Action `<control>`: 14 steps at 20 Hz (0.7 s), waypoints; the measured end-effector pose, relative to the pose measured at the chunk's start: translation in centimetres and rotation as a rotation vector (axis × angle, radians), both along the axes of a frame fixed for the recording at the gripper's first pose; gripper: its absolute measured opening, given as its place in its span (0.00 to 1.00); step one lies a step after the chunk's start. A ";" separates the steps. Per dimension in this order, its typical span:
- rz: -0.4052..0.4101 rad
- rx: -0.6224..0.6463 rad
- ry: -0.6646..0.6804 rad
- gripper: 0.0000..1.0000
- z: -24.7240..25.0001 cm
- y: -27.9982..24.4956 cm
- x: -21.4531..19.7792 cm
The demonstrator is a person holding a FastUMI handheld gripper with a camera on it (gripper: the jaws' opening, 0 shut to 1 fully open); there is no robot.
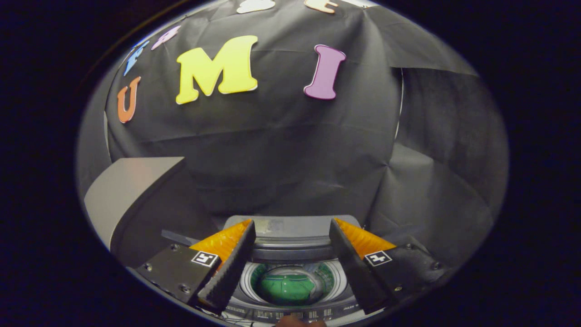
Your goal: Put the clothes into the washing machine and then close the washing machine lid.
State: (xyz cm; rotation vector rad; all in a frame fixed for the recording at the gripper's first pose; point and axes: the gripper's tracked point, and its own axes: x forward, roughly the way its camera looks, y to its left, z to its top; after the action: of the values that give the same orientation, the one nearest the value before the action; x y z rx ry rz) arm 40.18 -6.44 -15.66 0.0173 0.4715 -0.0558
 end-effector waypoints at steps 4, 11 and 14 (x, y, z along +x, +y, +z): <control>-0.039 0.011 -0.002 1.00 -0.2 1.6 -4.0; -0.140 0.006 -0.041 1.00 1.2 2.7 -12.2; -0.169 0.005 -0.064 1.00 2.3 2.5 -15.4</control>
State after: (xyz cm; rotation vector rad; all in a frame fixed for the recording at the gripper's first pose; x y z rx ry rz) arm 24.74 -3.99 -13.31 0.0639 0.4059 -0.2195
